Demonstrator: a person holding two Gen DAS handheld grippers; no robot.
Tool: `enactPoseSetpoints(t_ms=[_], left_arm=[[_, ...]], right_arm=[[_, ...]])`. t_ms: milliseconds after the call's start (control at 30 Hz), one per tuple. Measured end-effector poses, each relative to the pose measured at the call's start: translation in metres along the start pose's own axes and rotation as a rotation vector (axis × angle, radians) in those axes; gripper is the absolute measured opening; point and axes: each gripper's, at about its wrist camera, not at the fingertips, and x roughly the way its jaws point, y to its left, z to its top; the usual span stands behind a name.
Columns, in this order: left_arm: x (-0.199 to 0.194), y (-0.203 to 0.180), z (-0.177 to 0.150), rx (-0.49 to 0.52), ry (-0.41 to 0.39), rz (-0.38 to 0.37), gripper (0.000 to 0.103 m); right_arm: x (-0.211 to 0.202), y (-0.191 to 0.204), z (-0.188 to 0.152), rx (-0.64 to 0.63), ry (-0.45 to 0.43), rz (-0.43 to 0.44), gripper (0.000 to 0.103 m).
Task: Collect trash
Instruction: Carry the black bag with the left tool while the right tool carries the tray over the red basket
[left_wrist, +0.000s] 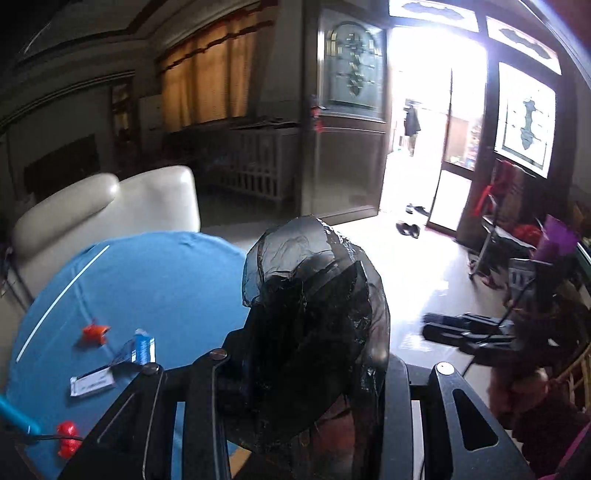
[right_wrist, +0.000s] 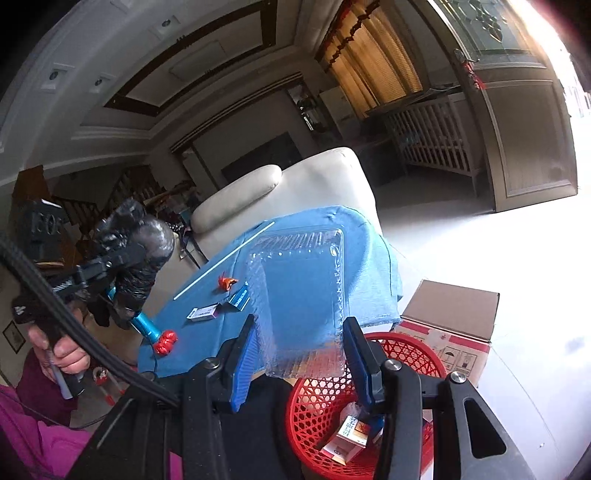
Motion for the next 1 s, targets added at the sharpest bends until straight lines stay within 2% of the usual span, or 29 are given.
enactPoseSetpoints(t_ms=[167,300,733,1000], left_arm=[[0.015,-0.022,0.001,0.015,-0.003,-0.027,0.039],[0.021,-0.03,-0.012,0.014,0.018,-0.026,0.039],[0.047,-0.024,-0.054,-0.081,0.111,-0.062,0.039],[0.065,-0.027,-0.07,-0.089,0.177,-0.08,0.039]], right_arm=[[-0.005,-0.01,0.0,0.022,-0.016,-0.012,0.048],[-0.006,-0.015,-0.001,0.036,-0.019,-0.02,0.048],[0.01,-0.014,-0.001,0.02,0.022,-0.027,0.048],[0.022,-0.013,-0.006,0.011,0.062,-0.027,0.048]])
